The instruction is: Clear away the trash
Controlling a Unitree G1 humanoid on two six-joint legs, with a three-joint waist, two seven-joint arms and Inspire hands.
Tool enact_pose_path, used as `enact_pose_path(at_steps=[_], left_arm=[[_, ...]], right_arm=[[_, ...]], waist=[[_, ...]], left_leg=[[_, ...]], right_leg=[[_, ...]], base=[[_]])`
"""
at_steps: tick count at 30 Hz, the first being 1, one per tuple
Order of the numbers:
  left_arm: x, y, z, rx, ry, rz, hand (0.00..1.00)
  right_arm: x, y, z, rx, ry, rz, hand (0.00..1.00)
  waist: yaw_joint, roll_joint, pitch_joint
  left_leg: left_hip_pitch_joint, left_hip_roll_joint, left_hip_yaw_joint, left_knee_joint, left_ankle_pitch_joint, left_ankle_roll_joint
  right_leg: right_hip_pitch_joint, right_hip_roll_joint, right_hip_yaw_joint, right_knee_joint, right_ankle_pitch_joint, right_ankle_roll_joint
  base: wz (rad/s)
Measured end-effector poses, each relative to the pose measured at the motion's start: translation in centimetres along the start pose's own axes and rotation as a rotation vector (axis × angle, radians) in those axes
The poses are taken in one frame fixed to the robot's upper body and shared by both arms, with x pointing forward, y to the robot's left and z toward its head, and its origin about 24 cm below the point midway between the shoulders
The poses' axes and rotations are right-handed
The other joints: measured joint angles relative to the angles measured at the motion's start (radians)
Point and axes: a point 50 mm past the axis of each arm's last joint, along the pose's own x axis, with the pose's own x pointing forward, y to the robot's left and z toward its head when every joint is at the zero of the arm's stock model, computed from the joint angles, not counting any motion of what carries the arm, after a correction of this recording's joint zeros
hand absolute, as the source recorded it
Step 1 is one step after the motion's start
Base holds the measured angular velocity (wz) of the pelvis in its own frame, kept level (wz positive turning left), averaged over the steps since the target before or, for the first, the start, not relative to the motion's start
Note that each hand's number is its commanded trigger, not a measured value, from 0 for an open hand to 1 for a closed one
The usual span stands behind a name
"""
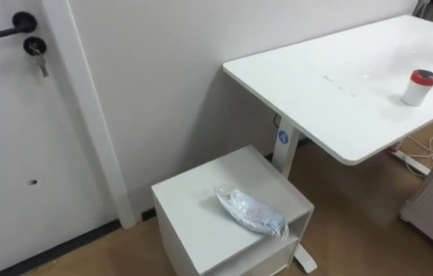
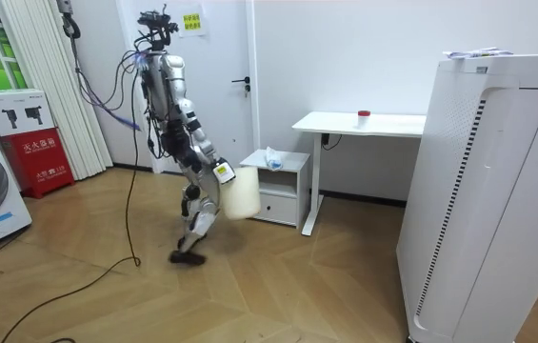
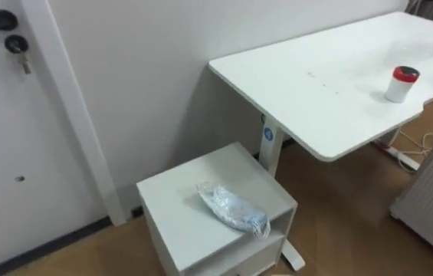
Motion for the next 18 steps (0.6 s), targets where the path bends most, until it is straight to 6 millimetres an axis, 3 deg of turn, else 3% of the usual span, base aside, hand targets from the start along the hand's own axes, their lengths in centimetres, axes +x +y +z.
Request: enact_pose_path(at_steps=[1,2,3,4,8,12,13,14,15,16,17,18], left_arm=[[0.0,-0.1,0.3,-0.005,-0.015,0.002,0.00],[0.0,-0.4,0.9,-0.002,-0.038,0.001,0.00],[0.1,-0.5,1.6,-0.005,-0.064,0.002,0.00],[0.2,-0.3,2.3,-0.009,-0.094,0.010,0.00],[0.3,-0.2,4.3,-0.011,-0.180,0.042,0.00],[0.5,0.1,7.5,-0.035,-0.279,0.080,0.00],[0.4,0.2,8.0,-0.040,-0.300,0.088,0.00],[0.3,0.7,9.4,-0.053,-0.356,0.115,0.00],[0.1,0.9,10.9,-0.067,-0.417,0.134,0.00],[-0.3,1.2,13.5,-0.083,-0.508,0.144,0.00],[-0.6,1.2,15.0,-0.093,-0.558,0.149,0.00],[-1.1,1.8,17.3,-0.106,-0.643,0.177,0.00]], right_arm=[[0.0,0.0,0.0,-0.004,-0.001,0.000,1.00],[0.0,0.0,-0.2,-0.006,0.001,-0.002,1.00],[0.1,0.1,0.2,-0.011,-0.011,-0.005,1.00],[0.1,0.3,0.4,-0.019,-0.022,-0.001,1.00],[0.3,0.5,1.1,-0.042,-0.041,0.002,1.00],[0.7,1.5,2.7,-0.102,-0.071,0.024,1.00],[0.8,1.7,3.0,-0.116,-0.078,0.031,1.00],[0.9,2.3,3.6,-0.154,-0.092,0.046,1.00],[1.0,2.5,4.1,-0.174,-0.103,0.052,1.00],[1.0,2.3,4.3,-0.170,-0.106,0.044,1.00],[1.0,2.1,4.4,-0.164,-0.110,0.038,1.00],[1.2,2.5,5.1,-0.144,-0.115,0.043,1.00]], waist=[[-0.005,0.005,0.0020],[-0.019,0.012,-0.0119],[-0.018,0.023,-0.0085],[-0.019,0.028,-0.0012],[-0.026,0.031,-0.0013],[-0.035,0.028,0.0040],[-0.037,0.026,0.0059],[-0.042,0.019,0.0158],[-0.041,0.004,0.0352],[-0.047,0.030,0.0261],[-0.049,0.037,0.0252],[-0.023,0.010,0.0398]], left_leg=[[0.002,0.007,-0.008,-0.001,-0.004,-0.007],[0.005,0.020,-0.017,-0.005,0.000,-0.018],[0.010,0.032,-0.018,-0.024,0.003,-0.029],[0.012,0.037,-0.015,-0.036,0.008,-0.037],[0.013,0.041,-0.013,-0.085,0.019,-0.051],[-0.020,0.045,-0.022,-0.044,0.019,-0.051],[-0.030,0.044,-0.022,-0.022,0.019,-0.051],[-0.078,0.041,-0.022,0.070,0.019,-0.052],[-0.168,0.041,-0.063,0.172,0.015,-0.072],[-0.253,0.044,-0.129,0.113,0.019,-0.085],[-0.293,0.058,-0.146,0.075,0.050,-0.087],[-0.336,0.071,-0.064,0.127,0.082,-0.050]], right_leg=[[-0.003,0.009,0.000,-0.038,0.051,-0.001],[0.023,0.035,-0.017,-0.100,0.070,-0.004],[0.046,0.063,-0.021,-0.139,0.089,-0.011],[0.057,0.073,-0.015,-0.171,0.100,-0.016],[0.026,0.091,0.008,-0.181,0.100,-0.016],[-0.012,0.096,0.025,-0.164,0.102,-0.019],[-0.014,0.096,0.043,-0.167,0.102,-0.020],[-0.016,0.090,0.091,-0.175,0.102,-0.020],[-0.020,0.090,0.174,-0.184,0.102,-0.016],[-0.052,0.099,0.211,-0.169,0.106,-0.008],[-0.084,0.108,0.223,-0.143,0.098,0.003],[-0.149,0.095,0.239,-0.076,0.066,0.031]], base=[[0.23],[0.11],[0.00],[-0.21],[-0.19],[-0.26],[-0.33],[-0.16],[0.11],[0.27],[0.10],[-0.34]])
